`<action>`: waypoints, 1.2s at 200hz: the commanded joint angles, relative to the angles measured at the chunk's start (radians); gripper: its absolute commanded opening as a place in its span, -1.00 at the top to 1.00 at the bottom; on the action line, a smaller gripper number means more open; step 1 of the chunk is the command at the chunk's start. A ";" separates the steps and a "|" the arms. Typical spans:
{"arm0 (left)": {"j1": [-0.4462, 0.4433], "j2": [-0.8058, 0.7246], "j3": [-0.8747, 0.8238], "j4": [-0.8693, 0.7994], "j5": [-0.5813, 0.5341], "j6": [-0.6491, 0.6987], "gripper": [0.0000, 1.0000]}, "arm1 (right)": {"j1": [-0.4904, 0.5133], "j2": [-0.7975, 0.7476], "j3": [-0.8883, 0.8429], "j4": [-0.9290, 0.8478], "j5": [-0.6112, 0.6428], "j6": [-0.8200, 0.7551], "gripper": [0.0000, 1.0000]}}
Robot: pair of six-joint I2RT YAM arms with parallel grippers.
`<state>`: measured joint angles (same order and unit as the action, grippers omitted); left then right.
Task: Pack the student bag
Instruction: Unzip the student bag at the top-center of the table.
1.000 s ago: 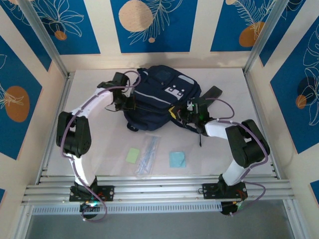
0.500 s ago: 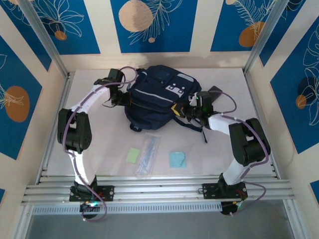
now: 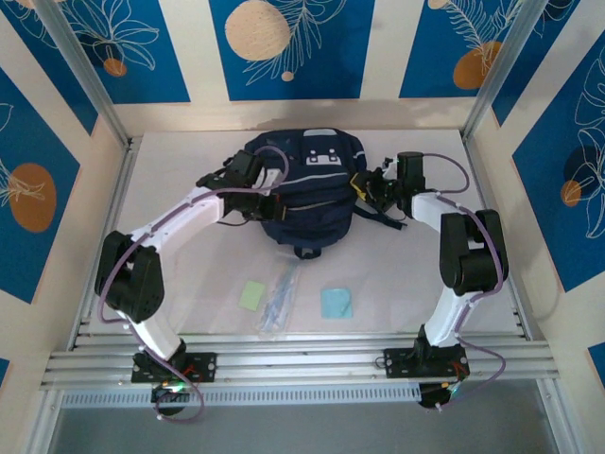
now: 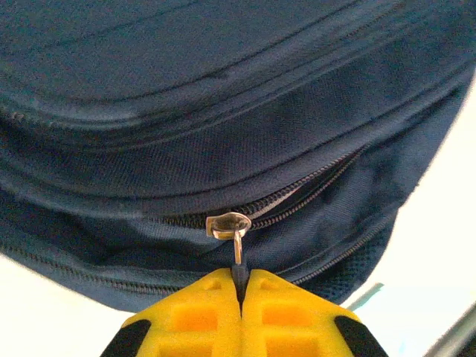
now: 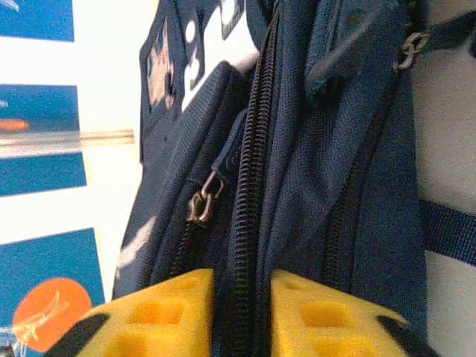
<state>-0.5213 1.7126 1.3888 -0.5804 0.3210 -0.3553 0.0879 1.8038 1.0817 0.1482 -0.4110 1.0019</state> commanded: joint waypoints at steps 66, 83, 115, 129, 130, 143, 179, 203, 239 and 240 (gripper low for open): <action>-0.060 0.166 0.249 0.204 0.115 -0.119 1.00 | 0.043 -0.499 -0.375 -0.157 0.091 0.162 -0.91; -0.067 0.166 0.241 0.230 0.119 -0.136 1.00 | 0.094 -0.590 -0.479 -0.109 0.133 0.282 -0.97; -0.071 0.152 0.215 0.251 0.122 -0.149 1.00 | 0.210 -0.652 -0.571 0.011 0.265 0.424 -0.99; -0.072 0.143 0.204 0.260 0.126 -0.155 1.00 | 0.263 -0.632 -0.568 0.037 0.318 0.456 -0.99; -0.072 0.143 0.203 0.260 0.126 -0.155 1.00 | 0.266 -0.629 -0.568 0.039 0.319 0.458 -0.99; -0.072 0.137 0.197 0.261 0.128 -0.160 1.00 | 0.302 -0.583 -0.563 0.091 0.335 0.483 -0.99; -0.075 0.112 0.169 0.288 0.145 -0.181 1.00 | 0.340 -0.402 -0.560 0.318 0.375 0.542 -0.90; -0.075 0.099 0.148 0.288 0.144 -0.181 1.00 | 0.359 -0.302 -0.531 0.439 0.417 0.509 -0.66; -0.068 0.094 0.108 0.256 0.115 -0.144 1.00 | 0.373 -0.276 -0.528 0.497 0.498 0.457 0.90; -0.067 0.094 0.108 0.253 0.112 -0.141 1.00 | 0.372 -0.279 -0.529 0.497 0.498 0.455 0.97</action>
<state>-0.5850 1.8641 1.5116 -0.3656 0.4221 -0.5255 0.4568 1.5341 0.5335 0.5182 0.0086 1.4921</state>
